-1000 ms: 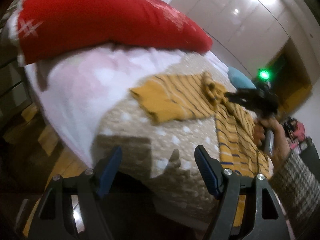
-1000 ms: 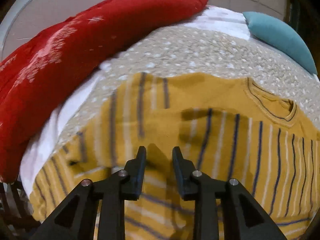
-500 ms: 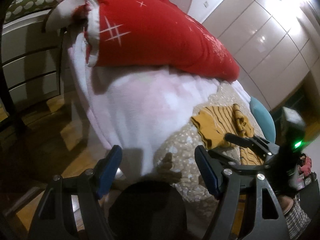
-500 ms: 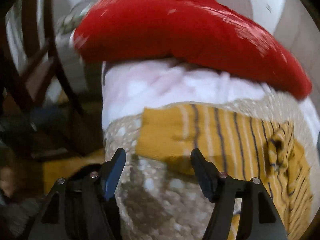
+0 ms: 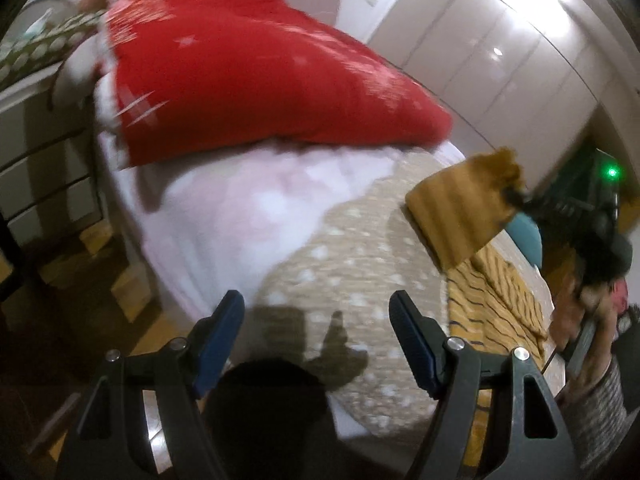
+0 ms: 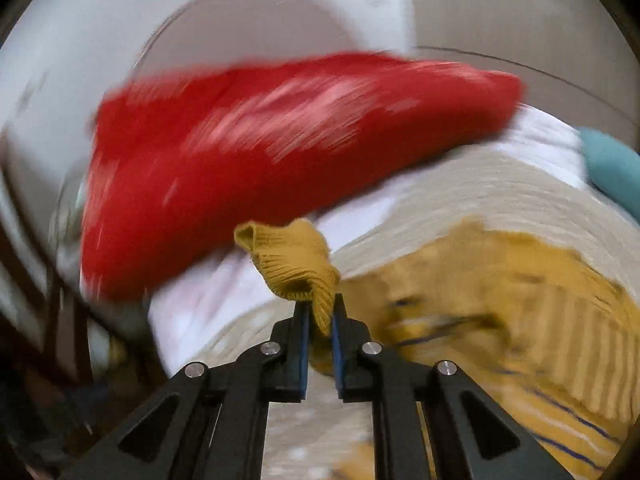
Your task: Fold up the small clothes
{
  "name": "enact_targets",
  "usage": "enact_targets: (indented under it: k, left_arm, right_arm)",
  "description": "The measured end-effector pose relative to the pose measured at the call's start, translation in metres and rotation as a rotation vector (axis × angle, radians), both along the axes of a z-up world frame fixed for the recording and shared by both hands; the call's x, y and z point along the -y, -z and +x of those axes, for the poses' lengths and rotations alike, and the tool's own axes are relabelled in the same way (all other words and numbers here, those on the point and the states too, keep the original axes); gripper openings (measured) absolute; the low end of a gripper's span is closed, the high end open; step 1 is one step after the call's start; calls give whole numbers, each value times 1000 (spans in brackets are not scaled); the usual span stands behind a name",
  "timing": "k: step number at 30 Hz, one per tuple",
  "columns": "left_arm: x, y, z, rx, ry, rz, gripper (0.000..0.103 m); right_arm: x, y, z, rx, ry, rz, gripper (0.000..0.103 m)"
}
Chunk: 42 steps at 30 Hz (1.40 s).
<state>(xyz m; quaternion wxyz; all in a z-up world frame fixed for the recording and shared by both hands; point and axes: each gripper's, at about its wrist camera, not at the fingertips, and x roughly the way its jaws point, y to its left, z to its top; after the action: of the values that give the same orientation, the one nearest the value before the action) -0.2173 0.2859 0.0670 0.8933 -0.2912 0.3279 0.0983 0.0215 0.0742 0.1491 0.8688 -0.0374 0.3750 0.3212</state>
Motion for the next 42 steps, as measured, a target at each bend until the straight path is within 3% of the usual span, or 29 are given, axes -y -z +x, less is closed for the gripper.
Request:
enact_targets:
  k: [2, 5, 10, 14, 16, 20, 24, 29, 35, 42]
  left_arm:
    - [14, -5, 10, -2, 38, 19, 74]
    - [36, -9, 27, -12, 102, 43, 74]
    - [71, -8, 57, -41, 195, 74, 74]
    - [99, -10, 75, -56, 251, 92, 74]
    - [110, -11, 79, -60, 272, 95, 74]
    - [131, -10, 83, -81, 304, 115, 74]
    - [146, -6, 83, -139, 311, 114, 74]
    - [164, -13, 71, -166, 314, 143, 74]
    - [192, -49, 53, -129, 305, 234, 74]
    - [213, -84, 28, -96, 272, 317, 74]
  right_arm:
    - [69, -18, 31, -22, 152, 82, 10]
    - [175, -18, 66, -85, 376, 163, 10]
    - [323, 29, 100, -179, 721, 111, 11]
    - [388, 76, 113, -305, 839, 59, 17]
    - [399, 80, 106, -318, 835, 82, 18]
    - [410, 64, 75, -276, 796, 107, 38]
    - [417, 45, 13, -237, 700, 174, 50]
    - [422, 59, -50, -175, 656, 207, 51]
    - [429, 106, -91, -160, 682, 253, 51]
    - [416, 111, -104, -66, 665, 141, 55]
